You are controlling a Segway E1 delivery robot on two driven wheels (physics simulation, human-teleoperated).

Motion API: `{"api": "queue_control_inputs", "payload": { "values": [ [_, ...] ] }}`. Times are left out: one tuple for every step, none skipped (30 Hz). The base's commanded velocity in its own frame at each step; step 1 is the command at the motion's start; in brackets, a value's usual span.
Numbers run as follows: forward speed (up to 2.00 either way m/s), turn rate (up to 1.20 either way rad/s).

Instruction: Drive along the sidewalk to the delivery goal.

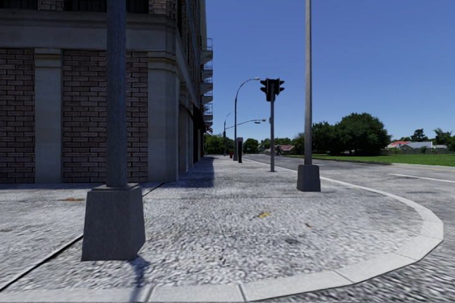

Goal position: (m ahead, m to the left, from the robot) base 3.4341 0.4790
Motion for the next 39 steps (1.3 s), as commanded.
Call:
{"api": "queue_control_inputs", "payload": {
  "values": [
    [1.11,0.00],
    [1.11,0.00],
    [1.11,0.00],
    [1.10,0.00],
    [1.09,0.00],
    [1.09,0.00],
    [1.09,0.00],
    [1.09,0.00],
    [1.09,0.00],
    [1.09,0.00],
    [1.09,0.00],
    [1.09,0.00],
    [1.09,0.00],
    [1.09,0.00],
    [1.09,0.00],
    [1.09,0.00],
    [1.09,0.00],
    [1.09,0.00],
    [1.09,0.00],
    [1.06,0.00],
    [1.04,0.00],
    [1.04,0.00],
    [1.00,0.00],
    [0.97,0.05],
    [0.97,0.05],
    [0.94,0.12],
    [0.93,0.18],
    [0.93,0.21],
    [0.93,0.21],
    [0.93,0.21],
    [0.93,0.22],
    [0.93,0.22],
    [0.93,0.22],
    [0.93,0.22],
    [0.93,0.22],
    [0.93,0.22],
    [0.93,0.22],
    [0.93,0.22],
    [0.93,0.22]
  ]
}}
